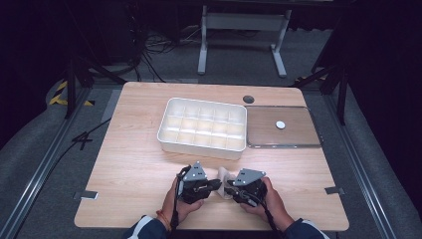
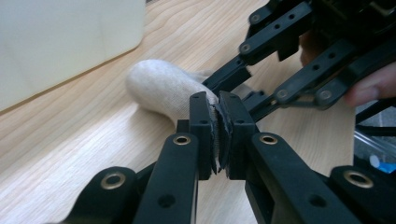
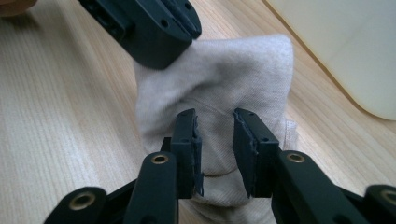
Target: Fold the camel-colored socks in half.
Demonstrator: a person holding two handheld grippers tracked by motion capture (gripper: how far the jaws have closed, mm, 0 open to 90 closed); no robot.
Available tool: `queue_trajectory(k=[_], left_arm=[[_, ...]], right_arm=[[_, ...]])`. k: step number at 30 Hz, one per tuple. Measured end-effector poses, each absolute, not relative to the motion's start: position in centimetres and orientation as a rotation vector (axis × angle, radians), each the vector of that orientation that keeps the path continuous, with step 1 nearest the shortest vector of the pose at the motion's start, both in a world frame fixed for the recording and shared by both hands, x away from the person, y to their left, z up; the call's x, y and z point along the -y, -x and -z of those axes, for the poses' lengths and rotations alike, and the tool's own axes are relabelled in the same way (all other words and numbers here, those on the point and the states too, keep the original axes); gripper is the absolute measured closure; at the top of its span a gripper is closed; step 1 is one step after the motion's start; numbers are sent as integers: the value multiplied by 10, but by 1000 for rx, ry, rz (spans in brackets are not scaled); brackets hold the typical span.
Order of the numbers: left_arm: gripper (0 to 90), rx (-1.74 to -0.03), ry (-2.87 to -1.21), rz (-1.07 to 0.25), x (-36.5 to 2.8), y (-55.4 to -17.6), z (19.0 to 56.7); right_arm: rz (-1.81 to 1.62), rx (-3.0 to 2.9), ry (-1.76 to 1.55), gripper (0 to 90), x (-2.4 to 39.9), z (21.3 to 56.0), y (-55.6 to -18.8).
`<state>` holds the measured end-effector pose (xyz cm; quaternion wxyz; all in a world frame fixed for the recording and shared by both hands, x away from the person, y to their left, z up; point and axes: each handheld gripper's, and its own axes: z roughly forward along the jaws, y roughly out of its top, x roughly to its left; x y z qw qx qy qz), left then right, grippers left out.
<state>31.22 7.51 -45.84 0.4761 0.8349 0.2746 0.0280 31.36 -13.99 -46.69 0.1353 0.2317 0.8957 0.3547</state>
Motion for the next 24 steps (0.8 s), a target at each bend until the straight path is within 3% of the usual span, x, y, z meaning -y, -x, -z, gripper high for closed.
queue_trajectory(k=[6, 9, 10, 11, 13, 17, 24], left_arm=[[847, -655, -2036, -69, -68, -312, 459], [847, -655, -2051, -69, -70, -312, 458], [847, -662, -2048, -72, -72, -313, 457], [847, -666, -2042, -74, -73, -313, 458], [847, -661, -2047, -78, -73, -313, 457], [847, -672, -2048, -79, -74, -314, 458], [846, -639, -2061, -76, -64, -310, 458]], right_arm=[[-1036, -2569, -683, 699, 138, 469, -314], [-1040, -2558, -682, 628, 138, 469, -314], [-1077, -2558, -676, 541, 143, 468, -315], [-1099, -2563, -689, 539, 147, 466, -317], [-1119, -2552, -694, 556, 152, 464, -317], [-1115, -2545, -742, 691, 168, 457, -319], [-1028, -2587, -719, 732, 162, 466, -318]])
